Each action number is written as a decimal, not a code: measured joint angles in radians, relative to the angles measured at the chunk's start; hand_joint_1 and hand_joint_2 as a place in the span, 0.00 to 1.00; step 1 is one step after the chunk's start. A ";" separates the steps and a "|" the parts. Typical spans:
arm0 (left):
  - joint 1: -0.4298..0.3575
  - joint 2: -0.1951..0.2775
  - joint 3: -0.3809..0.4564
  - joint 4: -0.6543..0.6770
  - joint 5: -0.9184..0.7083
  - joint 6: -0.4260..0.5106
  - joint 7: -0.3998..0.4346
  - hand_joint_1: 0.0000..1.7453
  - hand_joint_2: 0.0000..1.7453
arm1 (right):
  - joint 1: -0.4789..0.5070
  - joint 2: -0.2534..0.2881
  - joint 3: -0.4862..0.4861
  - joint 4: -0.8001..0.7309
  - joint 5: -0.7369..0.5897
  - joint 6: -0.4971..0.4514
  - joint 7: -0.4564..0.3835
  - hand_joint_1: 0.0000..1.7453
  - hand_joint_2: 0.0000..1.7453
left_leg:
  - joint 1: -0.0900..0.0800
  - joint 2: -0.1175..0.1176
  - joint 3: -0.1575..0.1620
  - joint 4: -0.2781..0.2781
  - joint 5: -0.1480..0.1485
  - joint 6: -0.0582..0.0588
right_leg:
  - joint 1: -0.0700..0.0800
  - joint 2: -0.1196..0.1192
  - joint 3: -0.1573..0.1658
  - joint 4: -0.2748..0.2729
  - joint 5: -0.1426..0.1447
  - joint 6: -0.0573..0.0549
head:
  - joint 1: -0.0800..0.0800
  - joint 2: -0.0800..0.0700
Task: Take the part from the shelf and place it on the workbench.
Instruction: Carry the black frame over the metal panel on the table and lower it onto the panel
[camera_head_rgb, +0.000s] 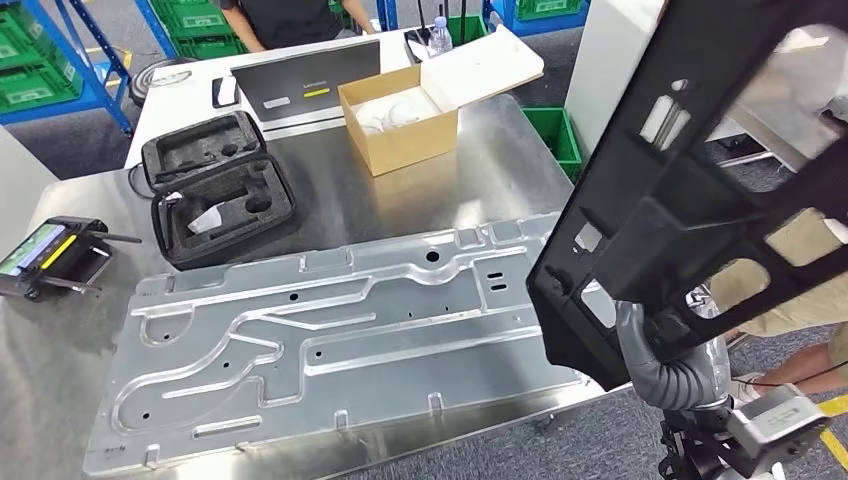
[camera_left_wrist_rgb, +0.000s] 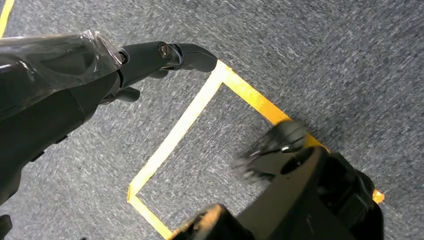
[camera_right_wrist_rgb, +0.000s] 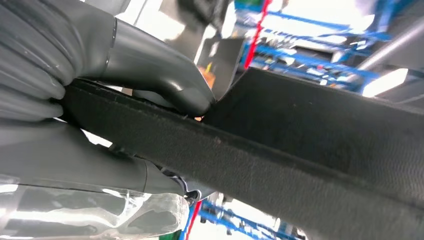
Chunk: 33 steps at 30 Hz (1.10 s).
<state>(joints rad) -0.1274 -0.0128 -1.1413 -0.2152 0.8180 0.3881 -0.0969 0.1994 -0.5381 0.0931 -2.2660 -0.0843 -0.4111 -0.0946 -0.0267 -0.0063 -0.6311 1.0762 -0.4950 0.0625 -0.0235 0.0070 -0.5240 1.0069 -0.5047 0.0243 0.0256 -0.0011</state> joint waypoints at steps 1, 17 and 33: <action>0.001 0.001 0.000 0.000 0.000 0.000 -0.002 0.00 1.00 | -0.001 -0.003 0.000 0.000 0.042 -0.005 0.026 1.00 1.00 | -0.008 -0.002 0.004 -0.048 0.052 0.012 | 0.001 0.002 0.005 -0.002 -0.006 0.002 | 0.000 0.000; 0.010 -0.001 -0.009 0.001 -0.012 -0.015 -0.017 0.00 1.00 | -0.069 -0.119 0.042 0.023 0.905 0.150 0.507 1.00 1.00 | 0.009 -0.013 0.111 -0.123 0.047 0.005 | -0.003 0.002 -0.047 -0.024 0.068 0.042 | 0.004 0.000; 0.006 0.002 -0.029 0.001 -0.036 -0.007 -0.011 0.00 1.00 | -0.179 -0.218 0.205 0.038 1.178 0.438 0.596 1.00 1.00 | 0.003 -0.002 0.067 -0.113 0.068 0.009 | 0.006 -0.001 -0.034 -0.033 0.055 0.011 | 0.001 0.000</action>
<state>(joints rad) -0.1211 -0.0107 -1.1703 -0.2144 0.7816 0.3811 -0.1076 0.0203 -0.7562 0.2984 -2.2284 1.0938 0.0265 0.5017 -0.0233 -0.0085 -0.5640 0.9632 -0.4273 0.0714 -0.0177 0.0064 -0.5579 0.9737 -0.4500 0.0354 0.0270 -0.0011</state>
